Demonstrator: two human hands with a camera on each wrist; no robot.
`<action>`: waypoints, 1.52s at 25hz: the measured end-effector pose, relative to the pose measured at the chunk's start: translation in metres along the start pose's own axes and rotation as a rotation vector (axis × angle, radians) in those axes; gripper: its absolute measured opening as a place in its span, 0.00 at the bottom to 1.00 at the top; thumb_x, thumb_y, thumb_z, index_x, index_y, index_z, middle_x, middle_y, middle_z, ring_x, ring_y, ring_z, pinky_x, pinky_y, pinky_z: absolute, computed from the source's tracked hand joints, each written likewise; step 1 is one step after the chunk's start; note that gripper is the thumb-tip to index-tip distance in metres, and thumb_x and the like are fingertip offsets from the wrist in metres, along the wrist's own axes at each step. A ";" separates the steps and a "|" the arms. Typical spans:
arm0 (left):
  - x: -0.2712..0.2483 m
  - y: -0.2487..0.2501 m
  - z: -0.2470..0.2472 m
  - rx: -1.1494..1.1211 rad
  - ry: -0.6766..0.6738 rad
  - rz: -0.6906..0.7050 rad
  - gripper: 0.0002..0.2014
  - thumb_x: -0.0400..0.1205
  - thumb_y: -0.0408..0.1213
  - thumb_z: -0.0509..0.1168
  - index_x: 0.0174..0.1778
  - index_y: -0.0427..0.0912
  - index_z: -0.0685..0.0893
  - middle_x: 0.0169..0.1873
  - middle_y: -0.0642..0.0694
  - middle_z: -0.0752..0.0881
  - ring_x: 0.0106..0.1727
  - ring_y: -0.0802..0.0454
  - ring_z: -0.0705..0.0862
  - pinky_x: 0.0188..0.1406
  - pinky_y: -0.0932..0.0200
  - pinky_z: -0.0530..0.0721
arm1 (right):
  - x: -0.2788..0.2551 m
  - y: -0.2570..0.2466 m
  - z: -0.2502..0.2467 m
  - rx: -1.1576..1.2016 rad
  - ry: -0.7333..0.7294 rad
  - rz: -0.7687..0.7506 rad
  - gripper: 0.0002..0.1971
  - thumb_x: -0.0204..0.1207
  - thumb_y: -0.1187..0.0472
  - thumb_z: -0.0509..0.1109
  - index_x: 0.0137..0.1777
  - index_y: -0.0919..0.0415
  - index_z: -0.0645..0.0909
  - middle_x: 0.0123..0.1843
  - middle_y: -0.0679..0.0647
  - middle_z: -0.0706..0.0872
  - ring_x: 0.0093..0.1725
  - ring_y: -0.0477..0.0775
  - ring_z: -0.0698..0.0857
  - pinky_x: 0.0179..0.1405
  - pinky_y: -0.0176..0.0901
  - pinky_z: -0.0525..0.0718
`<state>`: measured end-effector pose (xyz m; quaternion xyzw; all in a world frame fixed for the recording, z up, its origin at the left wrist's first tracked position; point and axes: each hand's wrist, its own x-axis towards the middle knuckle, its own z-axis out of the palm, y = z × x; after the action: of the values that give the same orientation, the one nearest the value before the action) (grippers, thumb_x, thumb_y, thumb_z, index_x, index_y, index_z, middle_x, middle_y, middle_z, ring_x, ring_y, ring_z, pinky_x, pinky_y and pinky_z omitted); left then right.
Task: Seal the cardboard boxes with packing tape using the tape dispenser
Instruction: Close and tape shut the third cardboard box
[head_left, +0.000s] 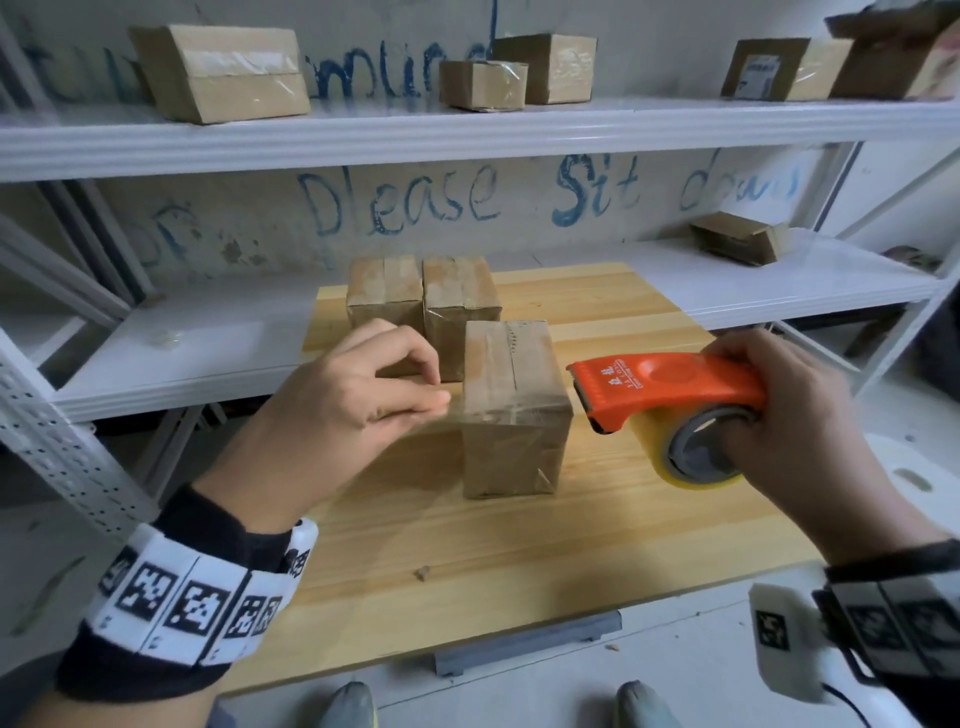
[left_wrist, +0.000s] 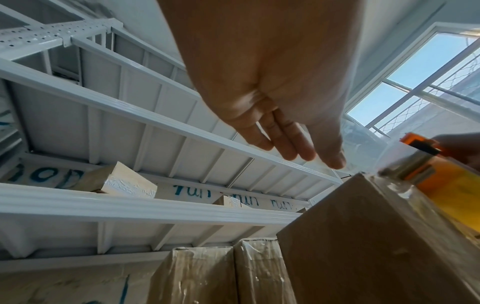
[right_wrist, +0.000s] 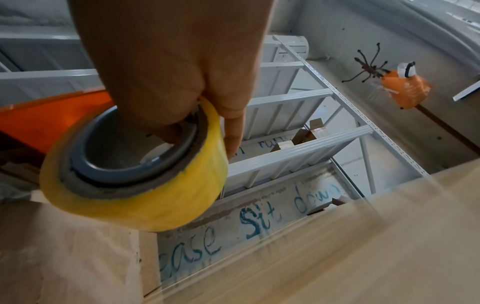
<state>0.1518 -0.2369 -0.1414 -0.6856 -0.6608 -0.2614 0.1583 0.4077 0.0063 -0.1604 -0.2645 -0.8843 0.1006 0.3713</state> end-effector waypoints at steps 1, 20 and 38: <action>0.001 0.000 0.000 0.031 0.001 0.003 0.06 0.82 0.37 0.72 0.45 0.40 0.94 0.49 0.50 0.83 0.52 0.50 0.81 0.39 0.51 0.84 | 0.000 0.000 0.000 0.006 0.008 0.001 0.32 0.44 0.84 0.73 0.52 0.64 0.83 0.44 0.52 0.83 0.41 0.54 0.79 0.41 0.23 0.71; 0.005 0.002 0.015 -0.292 -0.140 -0.500 0.05 0.74 0.39 0.80 0.43 0.52 0.96 0.53 0.67 0.88 0.57 0.67 0.85 0.69 0.54 0.80 | -0.005 -0.004 0.007 0.033 -0.099 -0.053 0.29 0.49 0.84 0.71 0.51 0.63 0.80 0.44 0.54 0.81 0.38 0.61 0.78 0.36 0.48 0.76; 0.006 0.011 0.007 -0.038 -0.548 -0.548 0.19 0.80 0.34 0.71 0.65 0.56 0.82 0.79 0.71 0.52 0.76 0.54 0.75 0.62 0.43 0.86 | -0.004 -0.005 0.010 0.020 -0.084 -0.073 0.29 0.48 0.85 0.71 0.51 0.65 0.82 0.43 0.56 0.82 0.37 0.63 0.79 0.37 0.47 0.76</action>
<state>0.1637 -0.2285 -0.1421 -0.5308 -0.8323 -0.1134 -0.1123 0.4006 -0.0004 -0.1683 -0.2237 -0.9071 0.1069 0.3402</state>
